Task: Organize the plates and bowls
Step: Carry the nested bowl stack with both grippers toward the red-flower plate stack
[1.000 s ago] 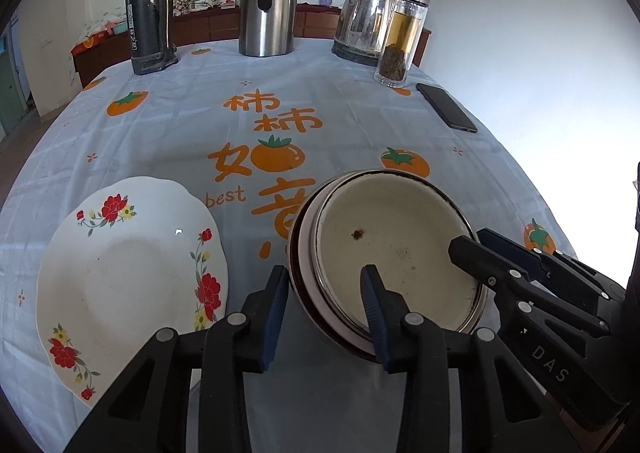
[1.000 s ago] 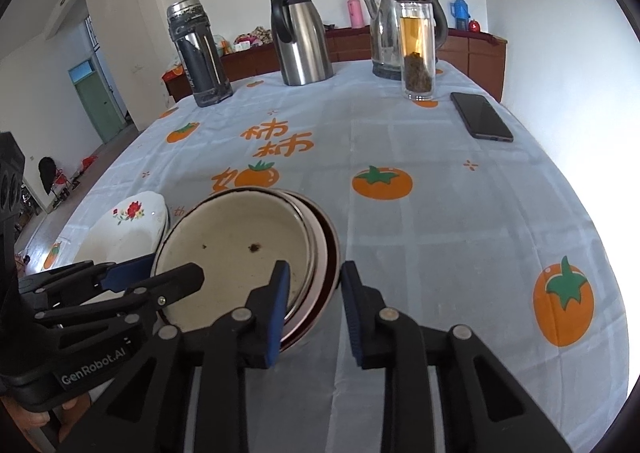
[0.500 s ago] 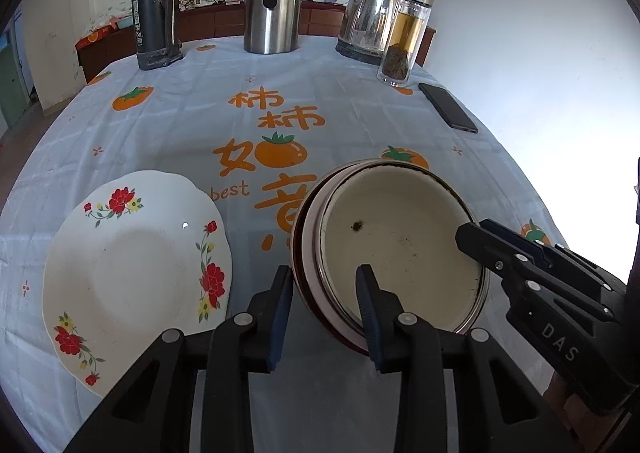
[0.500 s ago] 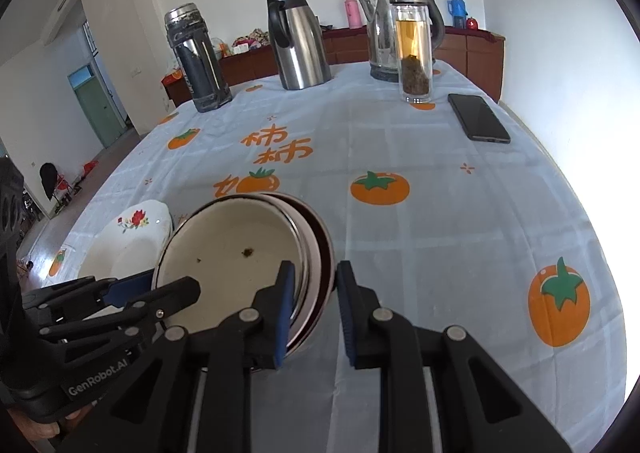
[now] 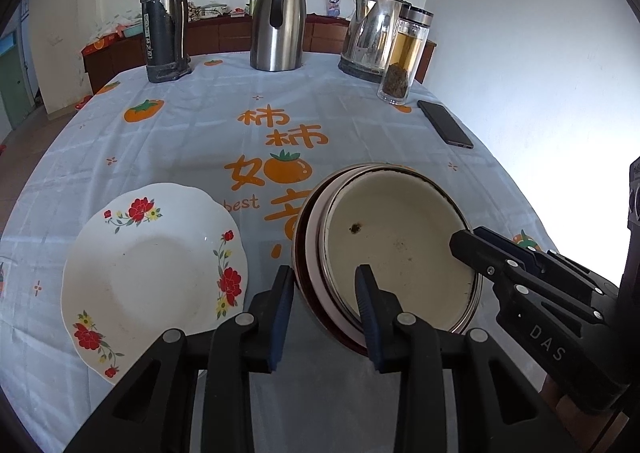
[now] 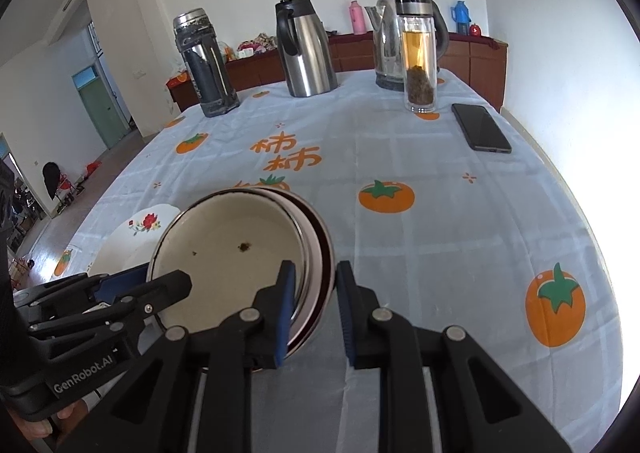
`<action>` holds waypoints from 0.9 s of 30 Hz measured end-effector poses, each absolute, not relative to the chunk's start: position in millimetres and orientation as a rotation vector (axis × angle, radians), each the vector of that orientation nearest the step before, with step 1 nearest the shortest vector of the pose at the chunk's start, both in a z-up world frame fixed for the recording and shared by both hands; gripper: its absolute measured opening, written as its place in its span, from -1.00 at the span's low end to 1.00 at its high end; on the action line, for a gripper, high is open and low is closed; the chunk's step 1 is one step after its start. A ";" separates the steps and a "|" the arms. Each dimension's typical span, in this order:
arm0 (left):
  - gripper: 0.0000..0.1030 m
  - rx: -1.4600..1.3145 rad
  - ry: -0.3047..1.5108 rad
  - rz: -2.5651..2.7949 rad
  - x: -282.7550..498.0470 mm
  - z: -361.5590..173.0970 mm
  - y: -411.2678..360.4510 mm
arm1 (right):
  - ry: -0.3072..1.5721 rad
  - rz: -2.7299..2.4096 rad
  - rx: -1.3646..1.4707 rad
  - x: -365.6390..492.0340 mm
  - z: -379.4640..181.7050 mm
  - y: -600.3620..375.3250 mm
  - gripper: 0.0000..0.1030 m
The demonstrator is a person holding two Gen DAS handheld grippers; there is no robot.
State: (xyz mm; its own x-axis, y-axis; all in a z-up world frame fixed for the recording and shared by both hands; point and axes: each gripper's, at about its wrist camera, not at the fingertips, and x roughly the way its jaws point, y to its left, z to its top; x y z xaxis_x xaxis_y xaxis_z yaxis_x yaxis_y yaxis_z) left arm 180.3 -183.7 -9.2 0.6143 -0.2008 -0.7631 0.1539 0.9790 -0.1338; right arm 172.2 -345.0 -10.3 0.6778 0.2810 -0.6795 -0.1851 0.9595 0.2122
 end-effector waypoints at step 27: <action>-0.34 -0.091 0.848 -0.175 170.3 8.3 -161.2 | 0.760 0.296 0.090 170.2 6.0 -322.5 -0.59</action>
State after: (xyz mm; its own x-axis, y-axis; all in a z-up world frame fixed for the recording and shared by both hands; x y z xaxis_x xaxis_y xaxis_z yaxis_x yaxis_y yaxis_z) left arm 170.3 -161.2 8.3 0.6484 -0.1897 -0.7373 0.1170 0.9818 -0.1496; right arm 170.2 -322.5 6.0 0.6856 0.2961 -0.6651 -0.2318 0.9548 0.1862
